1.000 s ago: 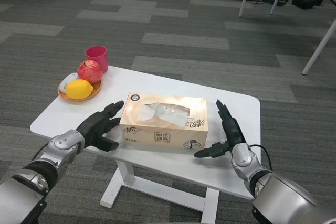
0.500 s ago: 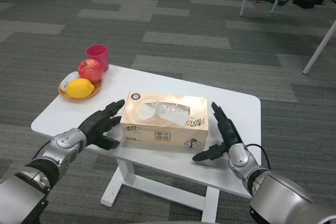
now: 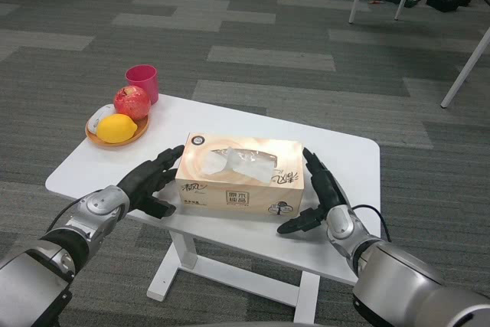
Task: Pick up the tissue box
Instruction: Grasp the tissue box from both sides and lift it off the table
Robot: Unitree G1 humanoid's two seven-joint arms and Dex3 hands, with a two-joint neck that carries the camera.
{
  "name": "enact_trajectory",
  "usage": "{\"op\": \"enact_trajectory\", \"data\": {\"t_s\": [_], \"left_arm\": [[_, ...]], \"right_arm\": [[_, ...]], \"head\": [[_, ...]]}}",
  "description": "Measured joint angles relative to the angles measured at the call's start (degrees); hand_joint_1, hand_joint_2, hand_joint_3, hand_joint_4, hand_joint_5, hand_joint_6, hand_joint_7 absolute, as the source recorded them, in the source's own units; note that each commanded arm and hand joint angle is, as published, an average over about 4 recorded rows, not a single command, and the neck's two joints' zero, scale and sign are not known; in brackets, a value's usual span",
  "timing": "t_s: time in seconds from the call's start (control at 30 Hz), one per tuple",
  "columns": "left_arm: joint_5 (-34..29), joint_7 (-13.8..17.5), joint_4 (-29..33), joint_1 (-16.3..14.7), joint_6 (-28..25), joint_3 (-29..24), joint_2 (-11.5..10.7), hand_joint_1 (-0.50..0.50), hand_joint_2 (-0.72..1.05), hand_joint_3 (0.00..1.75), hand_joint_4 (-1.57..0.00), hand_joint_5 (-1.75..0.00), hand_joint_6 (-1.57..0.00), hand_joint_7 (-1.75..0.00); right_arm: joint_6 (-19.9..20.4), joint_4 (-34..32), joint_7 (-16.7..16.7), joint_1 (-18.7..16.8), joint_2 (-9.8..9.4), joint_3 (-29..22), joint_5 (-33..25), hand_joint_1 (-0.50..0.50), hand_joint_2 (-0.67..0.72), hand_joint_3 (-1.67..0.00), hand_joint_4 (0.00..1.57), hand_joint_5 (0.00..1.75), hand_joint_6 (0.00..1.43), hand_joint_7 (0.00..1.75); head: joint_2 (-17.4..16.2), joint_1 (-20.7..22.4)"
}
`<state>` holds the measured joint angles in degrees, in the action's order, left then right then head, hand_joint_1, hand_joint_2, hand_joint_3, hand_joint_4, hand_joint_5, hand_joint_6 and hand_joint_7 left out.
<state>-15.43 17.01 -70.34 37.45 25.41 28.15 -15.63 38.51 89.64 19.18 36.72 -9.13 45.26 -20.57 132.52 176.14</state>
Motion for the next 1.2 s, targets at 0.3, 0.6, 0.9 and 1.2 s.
{"op": "enact_trajectory", "data": {"t_s": [0.3,0.6,0.9,1.2], "left_arm": [[-0.2,-0.1,0.0,0.0,-0.1,0.4,0.0,0.50,1.05,0.44,0.00,-0.31,0.00,0.00],[-0.3,-0.2,0.0,0.0,-0.1,0.7,0.1,0.50,1.05,0.44,0.00,-0.31,0.00,0.00],[-1.2,-0.6,0.0,0.0,-0.1,1.4,0.4,0.50,1.05,0.44,0.00,-0.31,0.00,0.00],[-4.3,-1.0,0.0,0.0,-0.3,2.3,0.9,0.50,1.05,0.35,0.00,-0.31,0.00,0.00]], "right_arm": [[-0.1,0.5,0.5,0.2,0.04,0.3,0.0,-0.25,-0.03,-0.24,0.03,0.00,0.00,0.10],[-0.1,0.0,1.0,0.6,-0.04,3.6,-0.1,-0.25,-0.03,-0.20,0.05,0.00,0.00,0.14],[-0.4,-1.4,1.0,0.6,-0.16,5.1,-0.1,-0.27,-0.03,-0.20,0.09,0.00,0.00,0.14],[-0.5,-2.3,1.1,0.6,-0.41,6.1,-0.2,-0.29,-0.03,-0.22,0.09,0.00,0.00,0.14]], "head": [[-0.4,0.0],[-0.6,0.1],[-0.2,0.3],[0.0,0.4]]}}
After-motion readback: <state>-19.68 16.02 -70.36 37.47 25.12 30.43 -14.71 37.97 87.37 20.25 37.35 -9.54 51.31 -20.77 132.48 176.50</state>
